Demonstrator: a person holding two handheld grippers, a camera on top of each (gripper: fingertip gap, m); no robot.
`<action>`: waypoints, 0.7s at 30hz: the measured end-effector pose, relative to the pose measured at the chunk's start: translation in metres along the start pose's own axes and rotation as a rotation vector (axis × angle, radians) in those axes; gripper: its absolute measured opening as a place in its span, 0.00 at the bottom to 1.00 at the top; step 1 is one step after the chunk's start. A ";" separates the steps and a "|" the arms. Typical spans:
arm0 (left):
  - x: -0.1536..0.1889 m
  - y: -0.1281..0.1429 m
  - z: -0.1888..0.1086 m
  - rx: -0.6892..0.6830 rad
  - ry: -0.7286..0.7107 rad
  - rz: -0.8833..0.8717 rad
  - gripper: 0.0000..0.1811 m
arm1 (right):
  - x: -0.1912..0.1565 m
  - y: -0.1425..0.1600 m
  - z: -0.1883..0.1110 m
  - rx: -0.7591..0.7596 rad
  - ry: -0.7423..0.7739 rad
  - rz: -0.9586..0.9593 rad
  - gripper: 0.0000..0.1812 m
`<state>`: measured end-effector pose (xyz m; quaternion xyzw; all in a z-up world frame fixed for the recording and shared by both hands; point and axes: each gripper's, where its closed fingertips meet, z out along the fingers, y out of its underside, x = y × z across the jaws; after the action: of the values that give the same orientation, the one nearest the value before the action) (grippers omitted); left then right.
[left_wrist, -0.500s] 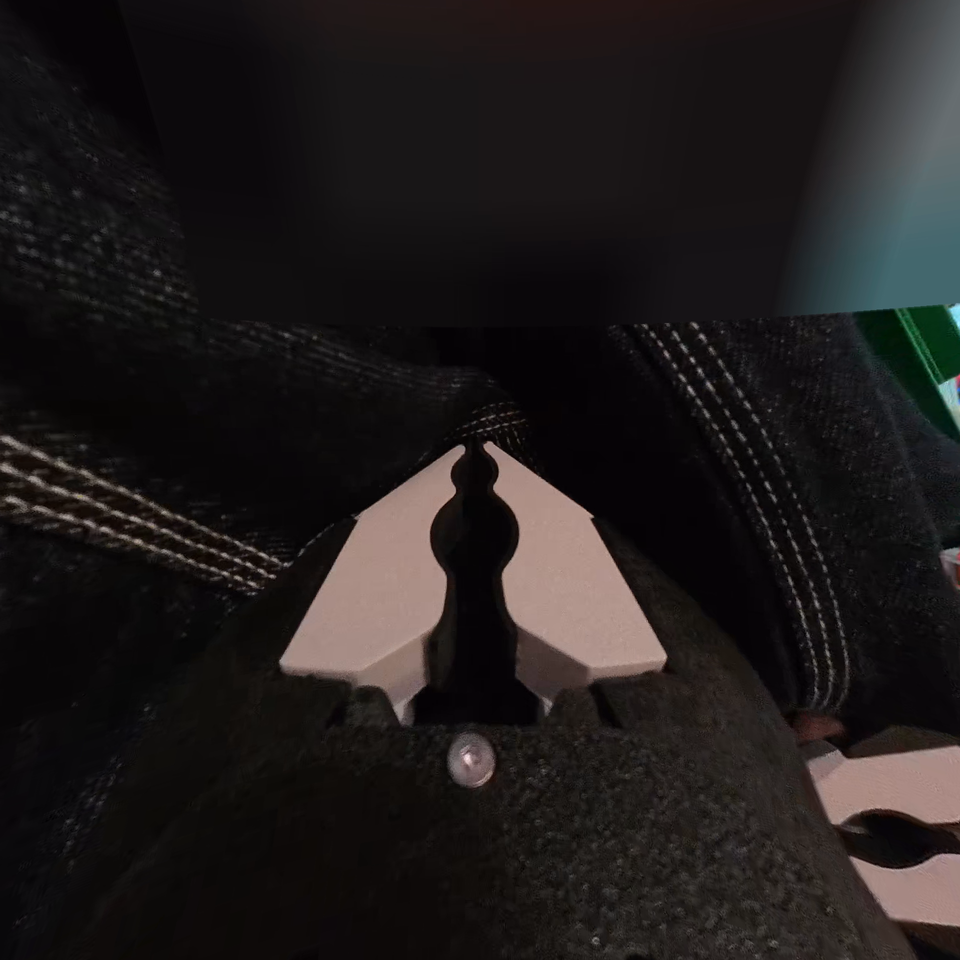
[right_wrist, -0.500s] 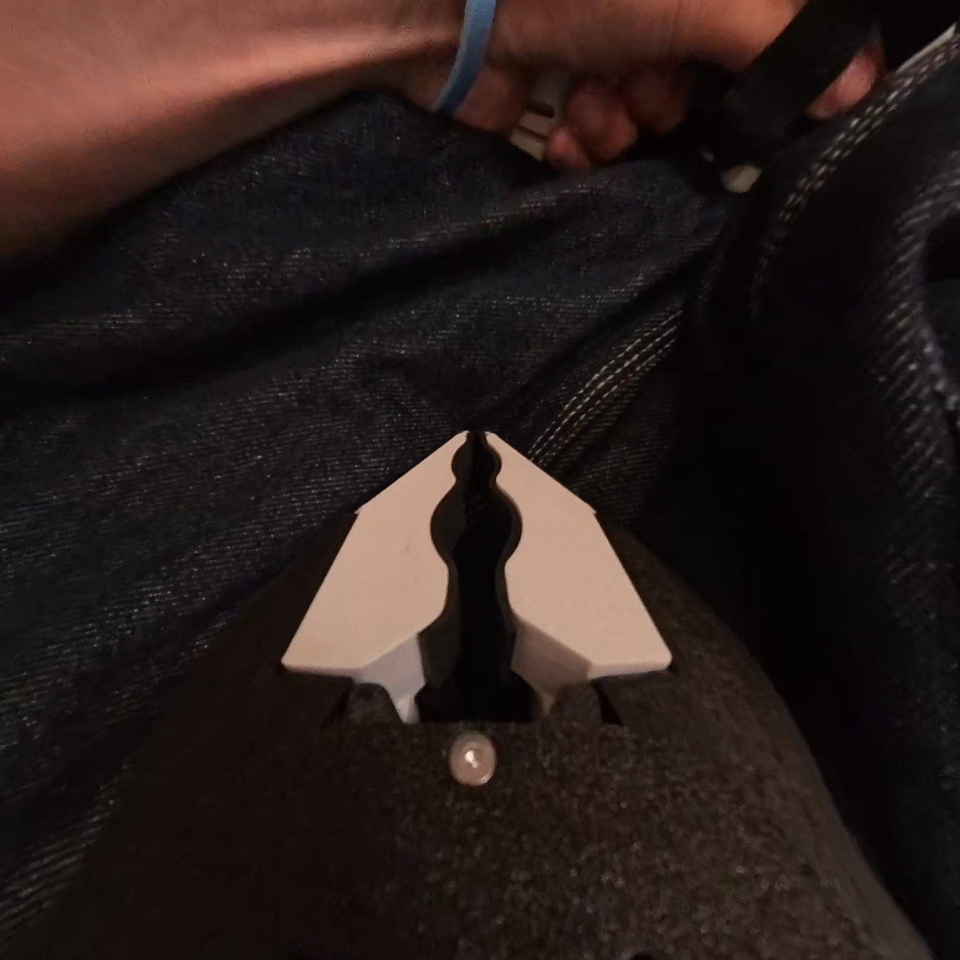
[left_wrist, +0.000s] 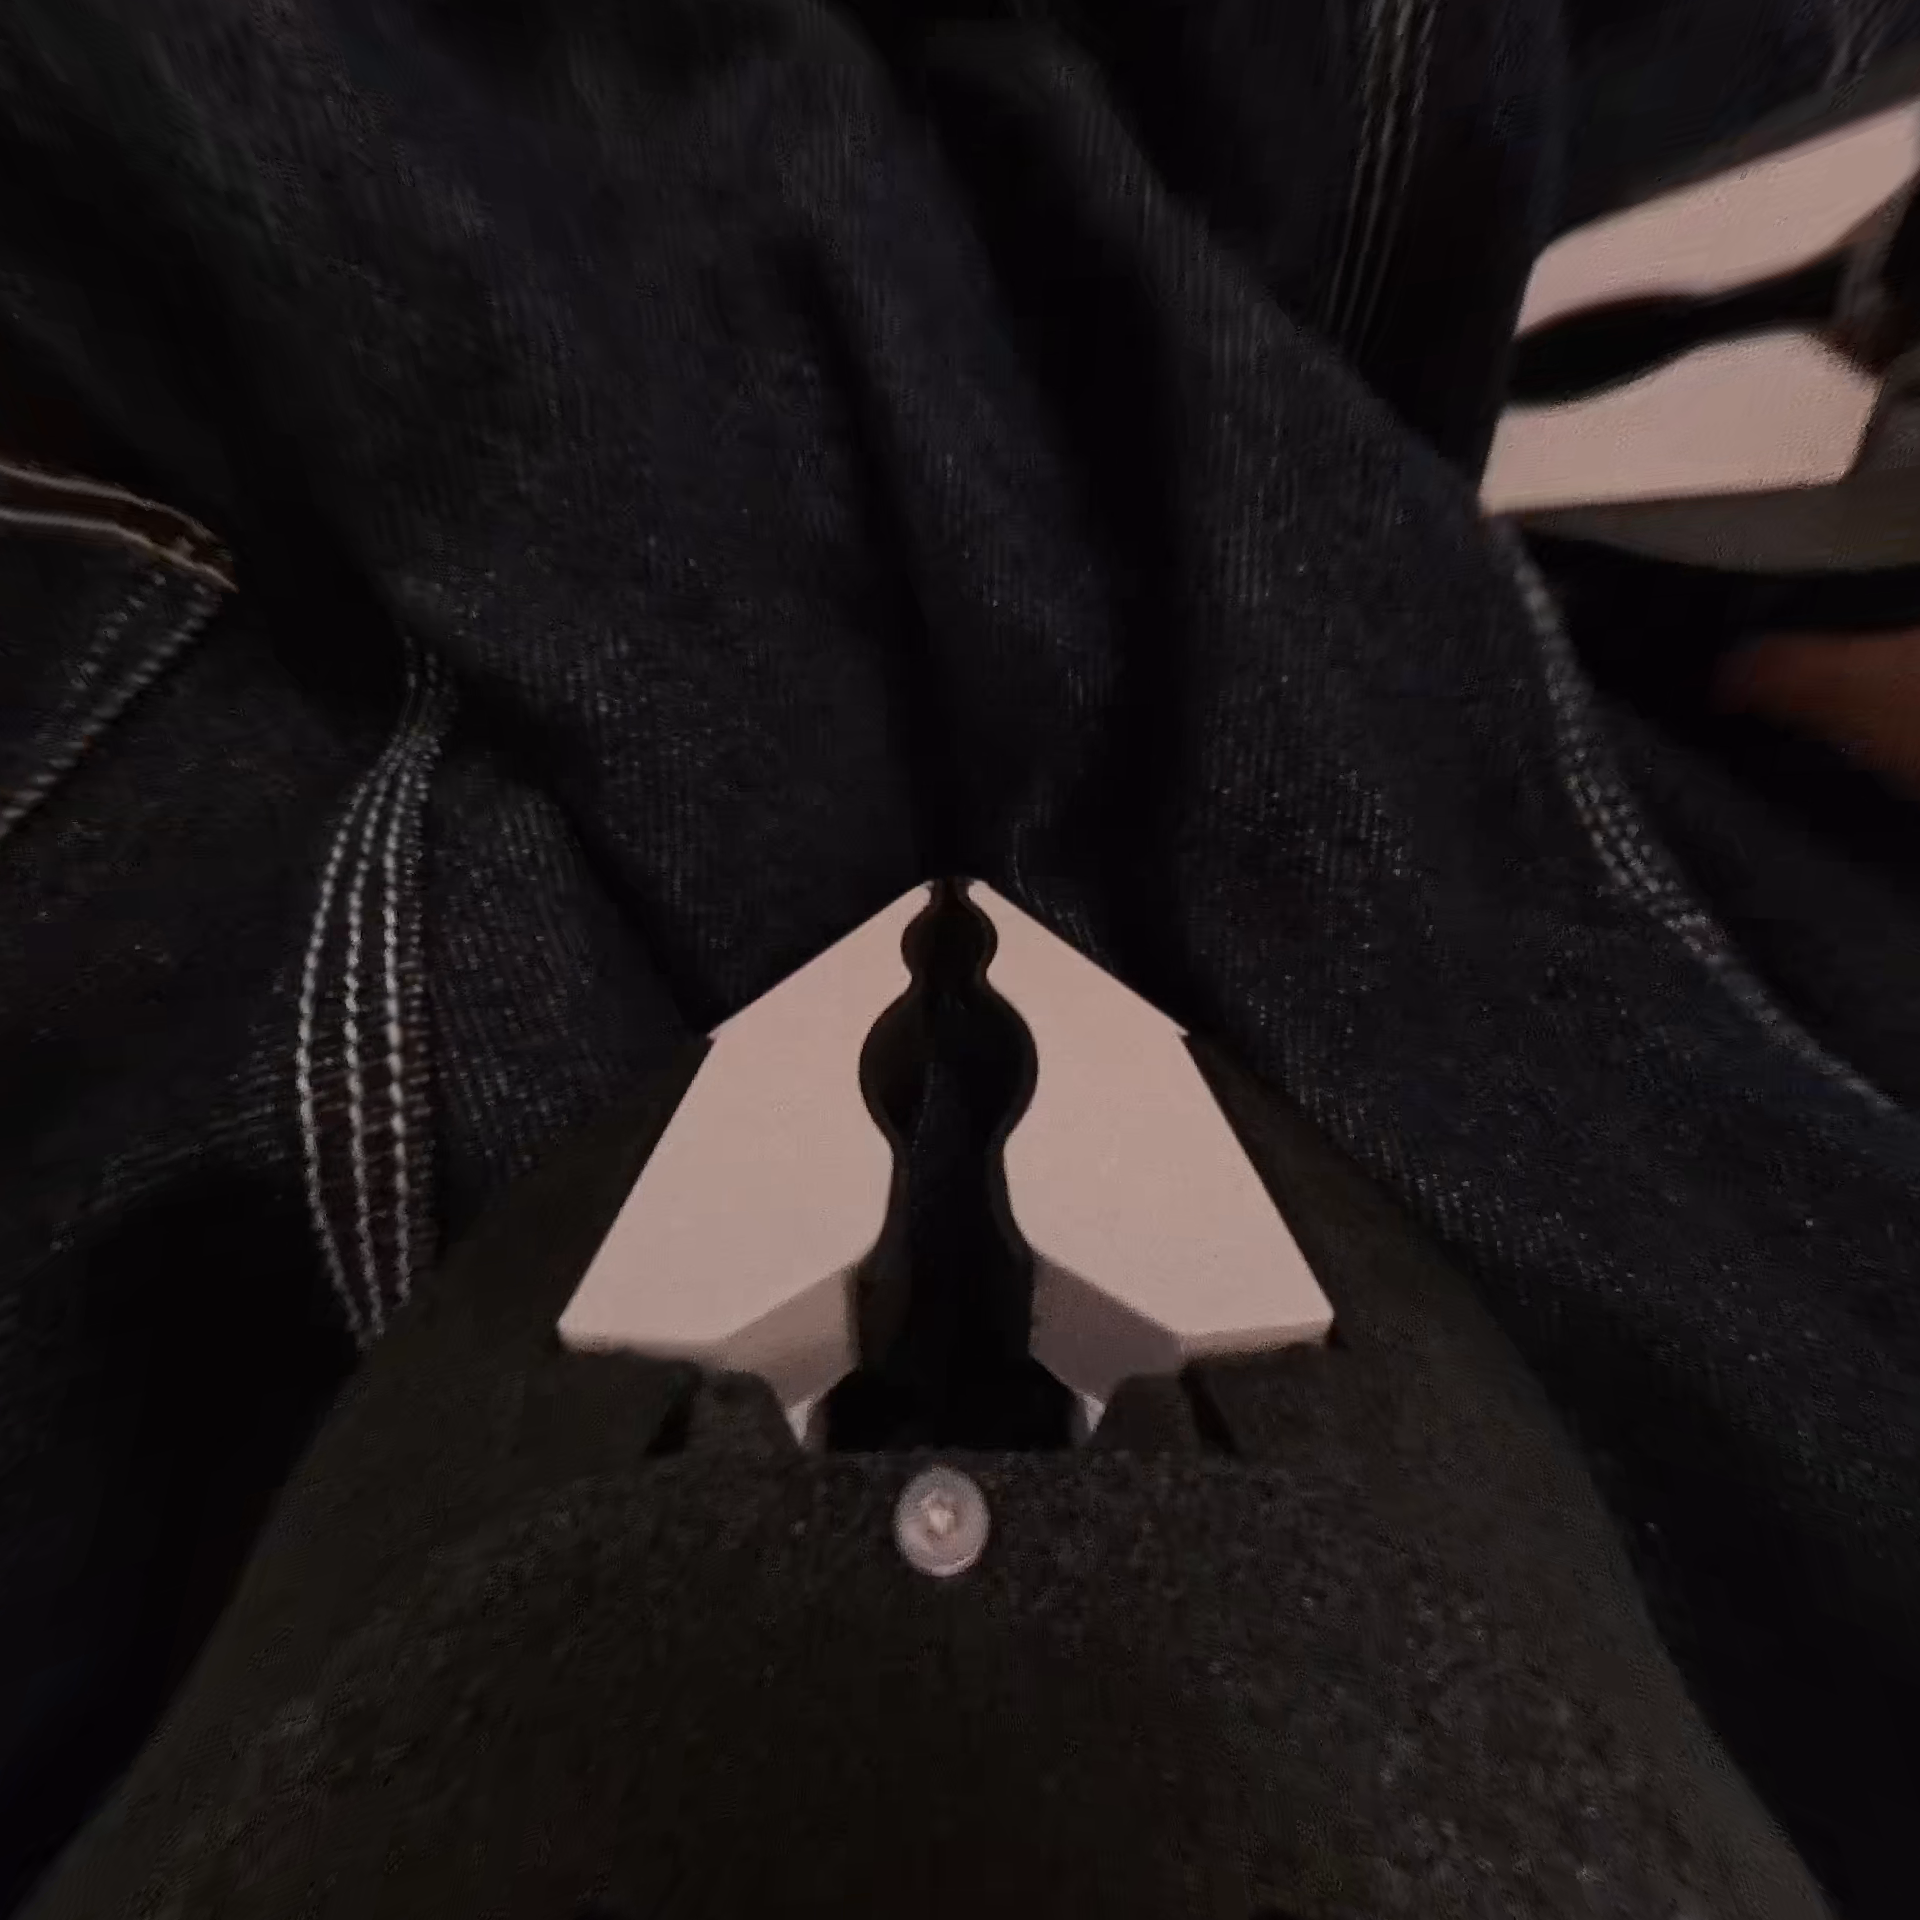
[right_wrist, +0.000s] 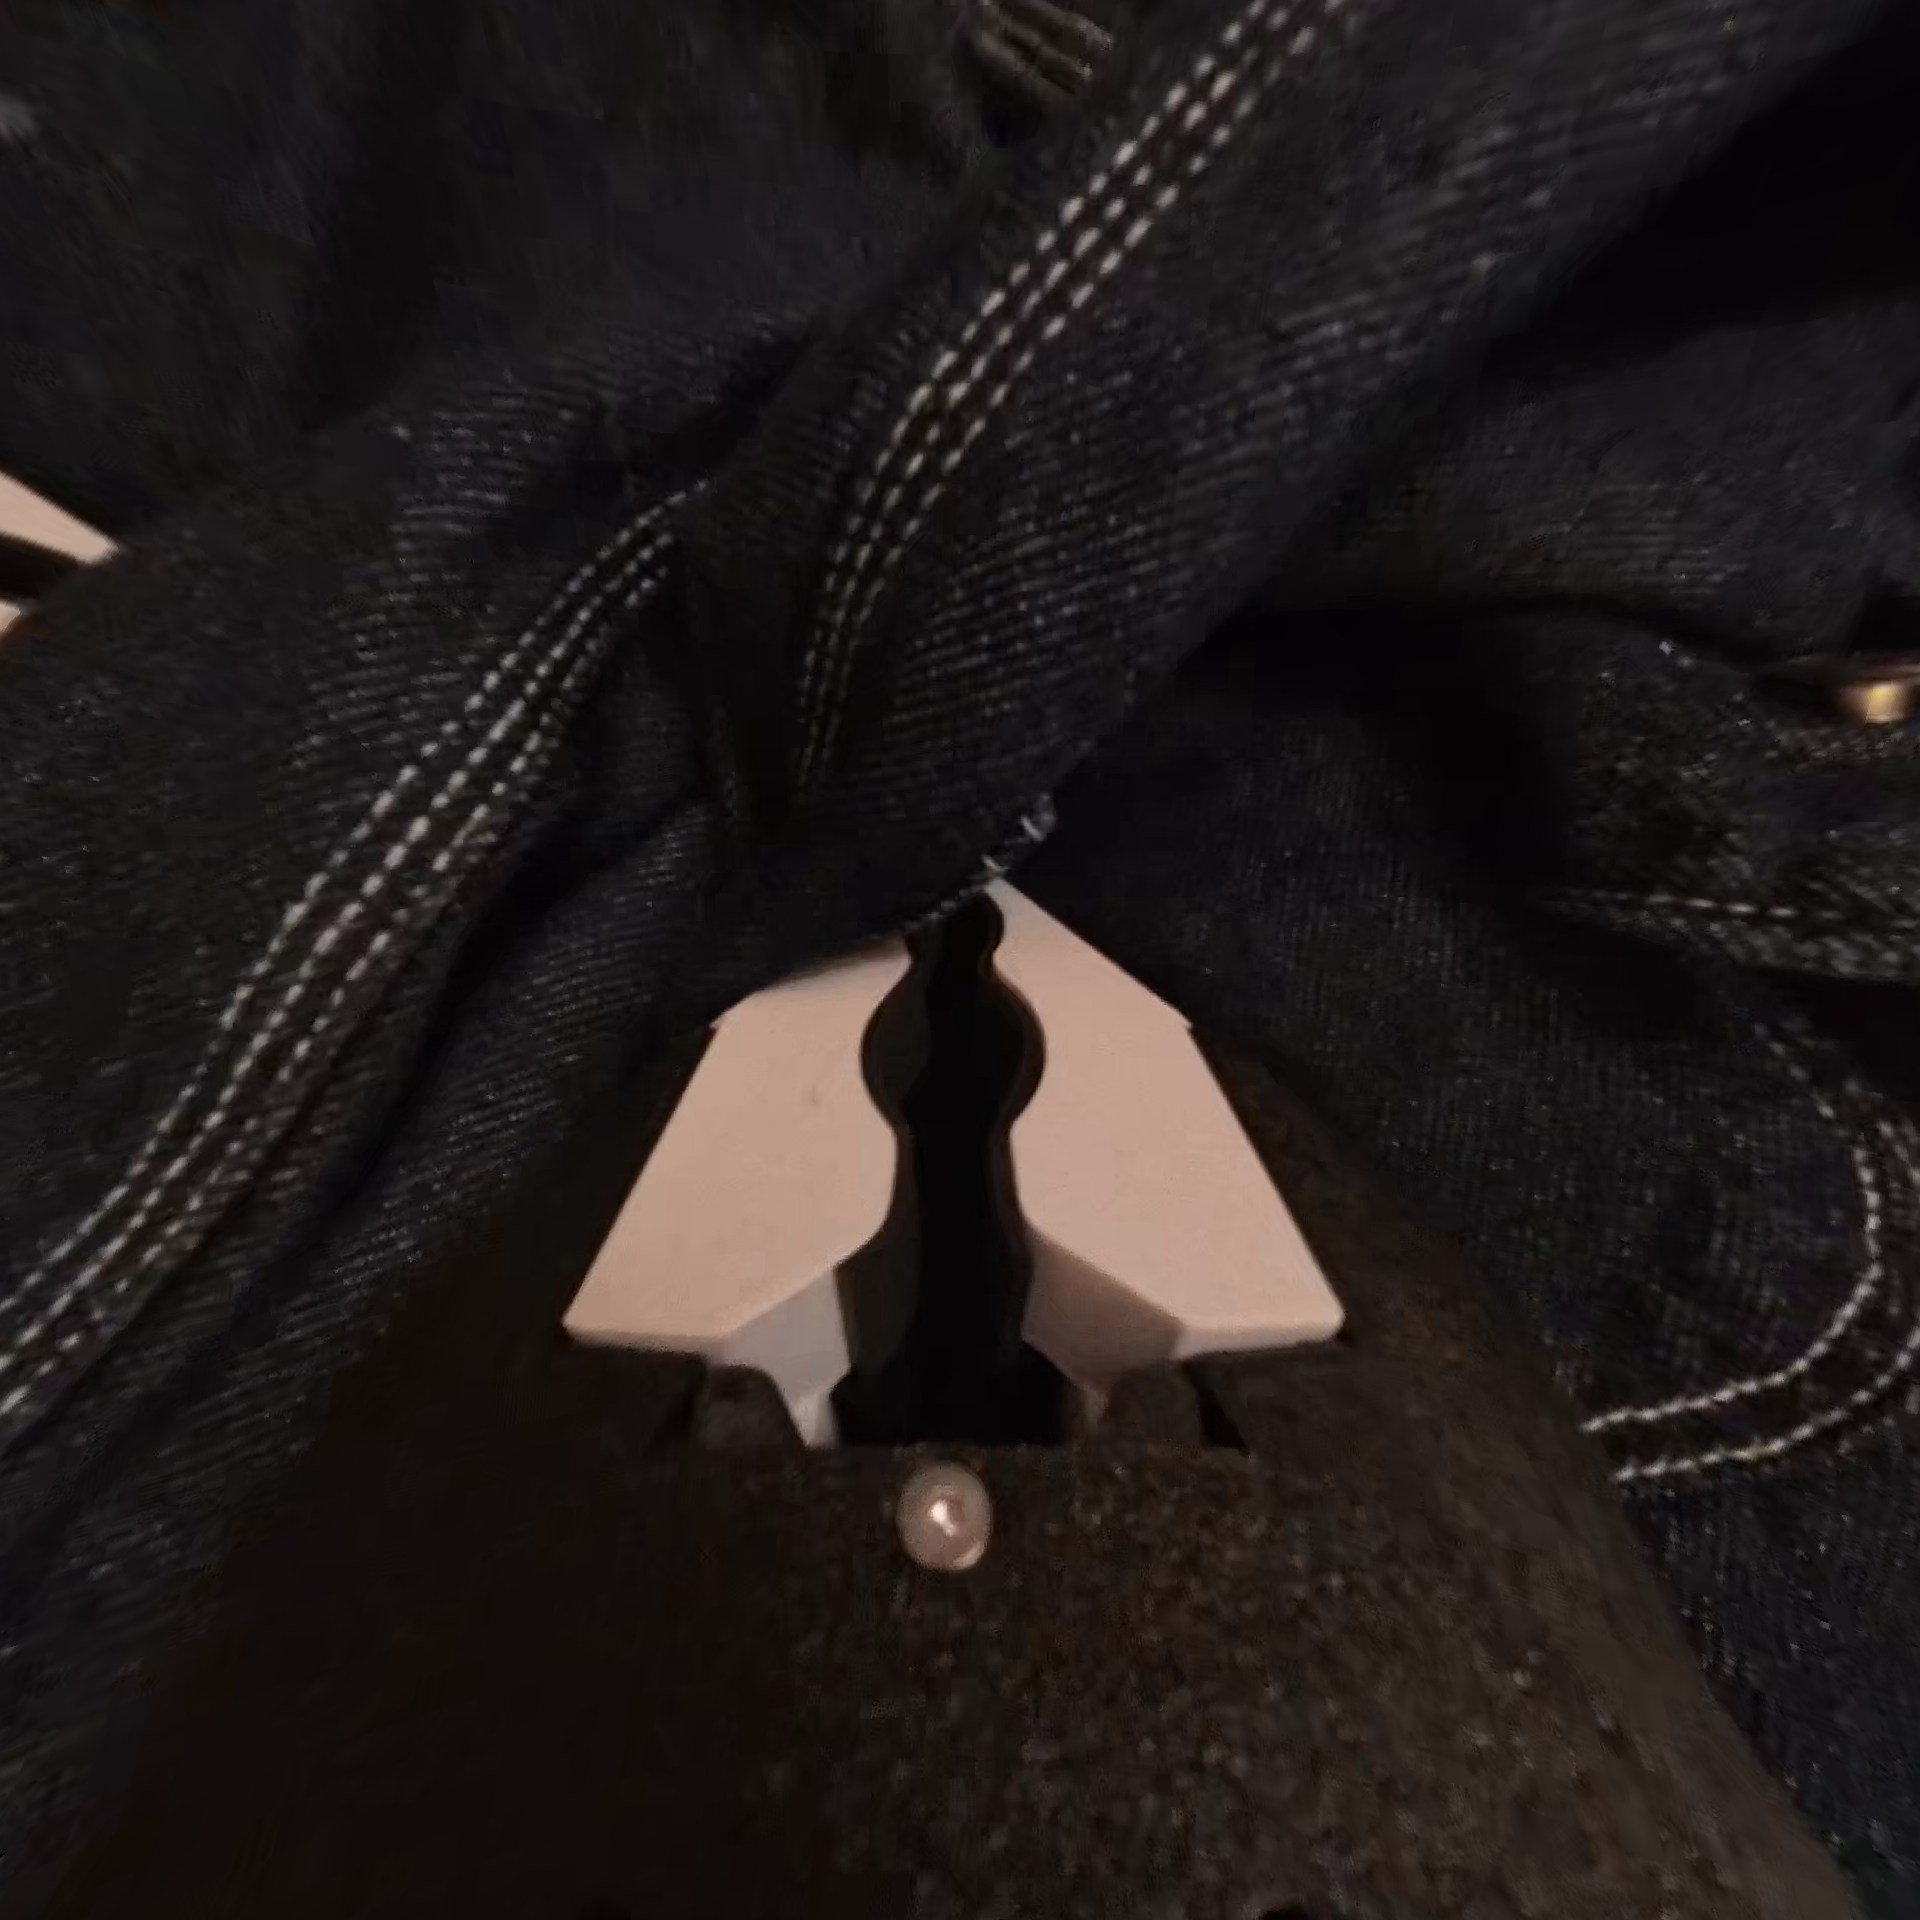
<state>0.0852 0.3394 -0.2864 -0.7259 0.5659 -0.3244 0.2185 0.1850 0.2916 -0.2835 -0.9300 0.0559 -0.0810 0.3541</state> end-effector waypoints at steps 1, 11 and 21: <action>0.000 -0.002 0.001 0.015 0.006 -0.026 0.01 | 0.000 0.000 0.000 -0.004 0.015 -0.013 0.00; 0.083 0.000 -0.071 0.075 0.096 -0.012 0.01 | -0.087 -0.003 -0.130 0.167 -0.275 0.120 0.00; 0.101 0.043 -0.034 0.012 0.106 -0.003 0.01 | -0.130 0.053 -0.089 0.043 -0.303 0.049 0.00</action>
<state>0.0463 0.2328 -0.2698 -0.7071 0.5737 -0.3662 0.1919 0.0383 0.2151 -0.2680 -0.9221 0.0230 0.0678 0.3803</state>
